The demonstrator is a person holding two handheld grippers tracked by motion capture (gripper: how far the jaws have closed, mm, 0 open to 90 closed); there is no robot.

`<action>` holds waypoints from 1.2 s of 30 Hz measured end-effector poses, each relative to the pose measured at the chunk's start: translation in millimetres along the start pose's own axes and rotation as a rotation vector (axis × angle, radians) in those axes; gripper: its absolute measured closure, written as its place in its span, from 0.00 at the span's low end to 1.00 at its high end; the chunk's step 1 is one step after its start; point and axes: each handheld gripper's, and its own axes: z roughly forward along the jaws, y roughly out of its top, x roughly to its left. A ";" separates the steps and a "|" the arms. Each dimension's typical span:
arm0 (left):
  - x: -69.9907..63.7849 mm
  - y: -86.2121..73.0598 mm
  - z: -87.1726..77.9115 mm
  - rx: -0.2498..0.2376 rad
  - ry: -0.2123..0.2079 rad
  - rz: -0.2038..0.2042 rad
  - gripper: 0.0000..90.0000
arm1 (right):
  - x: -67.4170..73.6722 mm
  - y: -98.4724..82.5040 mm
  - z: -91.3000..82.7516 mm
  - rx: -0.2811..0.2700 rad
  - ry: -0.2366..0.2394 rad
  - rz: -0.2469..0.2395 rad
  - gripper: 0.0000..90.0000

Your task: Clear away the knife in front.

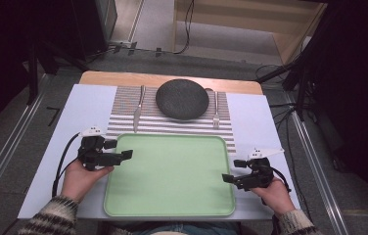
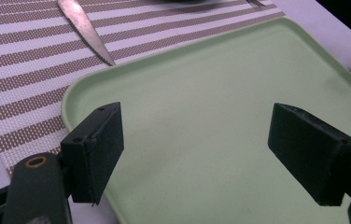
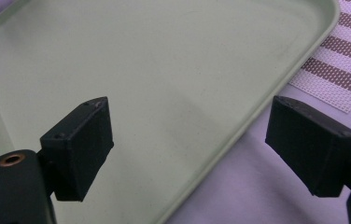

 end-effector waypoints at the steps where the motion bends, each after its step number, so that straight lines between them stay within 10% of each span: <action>1: 0.1 0.9 1.1 -0.001 -0.002 -0.003 0.21 | 0.0 0.0 0.0 0.000 0.000 0.000 0.14; 36: 12.3 32.8 32.3 0.021 -0.012 -0.027 0.23 | 0.2 1.7 1.1 -0.003 0.005 -0.003 0.14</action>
